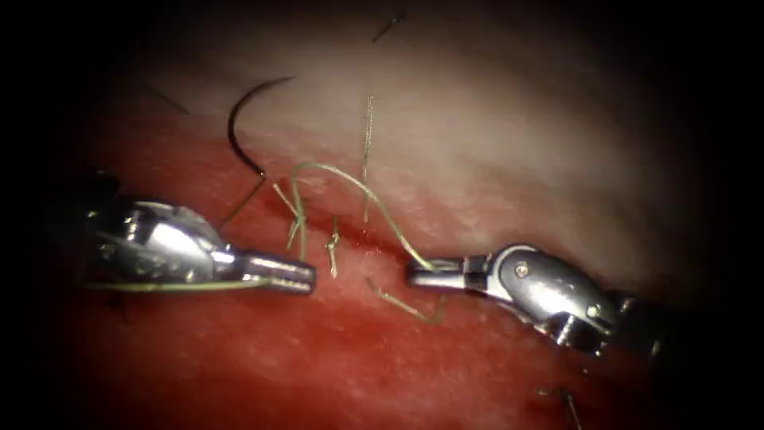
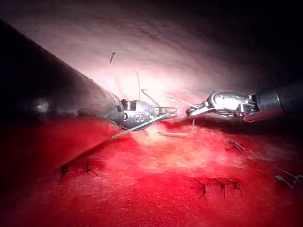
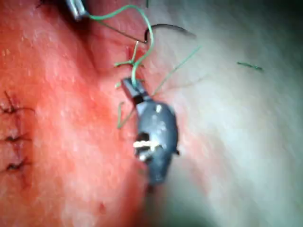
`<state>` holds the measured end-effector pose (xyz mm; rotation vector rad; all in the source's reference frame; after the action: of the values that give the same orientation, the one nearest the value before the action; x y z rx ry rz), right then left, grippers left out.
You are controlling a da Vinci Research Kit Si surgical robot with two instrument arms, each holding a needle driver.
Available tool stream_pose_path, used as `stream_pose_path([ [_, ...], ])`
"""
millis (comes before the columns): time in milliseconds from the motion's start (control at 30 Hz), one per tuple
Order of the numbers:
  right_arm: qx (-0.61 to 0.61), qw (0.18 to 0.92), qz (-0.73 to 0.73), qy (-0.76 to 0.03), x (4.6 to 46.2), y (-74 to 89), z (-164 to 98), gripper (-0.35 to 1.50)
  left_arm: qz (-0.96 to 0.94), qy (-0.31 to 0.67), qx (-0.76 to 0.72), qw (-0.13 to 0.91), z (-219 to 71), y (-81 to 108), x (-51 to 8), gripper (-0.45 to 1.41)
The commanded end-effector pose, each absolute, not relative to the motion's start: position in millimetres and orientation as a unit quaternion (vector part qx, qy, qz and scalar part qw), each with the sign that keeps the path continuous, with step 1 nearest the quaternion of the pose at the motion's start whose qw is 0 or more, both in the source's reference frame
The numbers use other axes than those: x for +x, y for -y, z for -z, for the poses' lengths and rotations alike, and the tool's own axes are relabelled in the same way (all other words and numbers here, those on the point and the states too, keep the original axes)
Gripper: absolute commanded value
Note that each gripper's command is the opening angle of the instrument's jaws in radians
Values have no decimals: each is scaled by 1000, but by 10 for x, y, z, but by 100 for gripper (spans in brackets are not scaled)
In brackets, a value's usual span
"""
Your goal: Wound Closure
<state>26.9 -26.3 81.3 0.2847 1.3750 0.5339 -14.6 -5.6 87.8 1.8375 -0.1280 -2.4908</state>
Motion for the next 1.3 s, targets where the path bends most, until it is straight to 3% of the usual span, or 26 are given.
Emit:
stream_pose_path([
  [33, 127, 726, -244, -630, 276, 265, -813, 22, 810, 40, 585, 16, -891, 51, -145, -45],
  [67, 123, 718, -249, -638, 274, 263, -807, 46, 820, 42, 571, 5, -903, 44, -131, -45],
  [100, 123, 718, -249, -638, 274, 263, -807, 46, 820, 42, 571, 5, -903, 44, -131, -45],
  [133, 115, 705, -258, -650, 273, 258, -801, 89, 827, 45, 560, 0, -912, 41, -120, -45],
  [167, 115, 705, -258, -650, 273, 258, -801, 89, 827, 45, 560, 0, -912, 41, -120, -45],
  [233, 108, 694, -267, -660, 272, 251, -797, 126, 836, 45, 547, -3, -921, 40, -109, -45],
  [300, 103, 685, -275, -666, 271, 244, -795, 143, 842, 47, 538, -6, -928, 40, -101, -45],
  [633, 97, 678, -278, -673, 252, 228, -796, 148, 852, 66, 519, 7, -939, 38, -96, -45],
  [667, 96, 681, -276, -672, 248, 225, -797, 143, 851, 68, 520, 12, -938, 38, -97, -45],
  [700, 92, 682, -269, -674, 240, 222, -801, 91, 847, 68, 527, 22, -934, 41, -100, -45],
  [733, 89, 686, -273, -669, 235, 217, -804, 26, 845, 69, 530, 28, -931, 41, -102, -45],
  [767, 87, 688, -275, -666, 234, 211, -808, -25, 843, 68, 533, 31, -929, 42, -103, -45],
  [800, 86, 689, -277, -664, 233, 205, -813, -35, 840, 69, 537, 37, -925, 43, -105, -45],
  [1000, 69, 706, -279, -648, 251, 183, -864, -35, 825, 85, 557, 52, -906, 45, -118, -45],
  [1300, 80, 734, -263, -621, 319, 215, -939, -35, 817, 98, 565, 62, -902, 47, -126, -45],
])
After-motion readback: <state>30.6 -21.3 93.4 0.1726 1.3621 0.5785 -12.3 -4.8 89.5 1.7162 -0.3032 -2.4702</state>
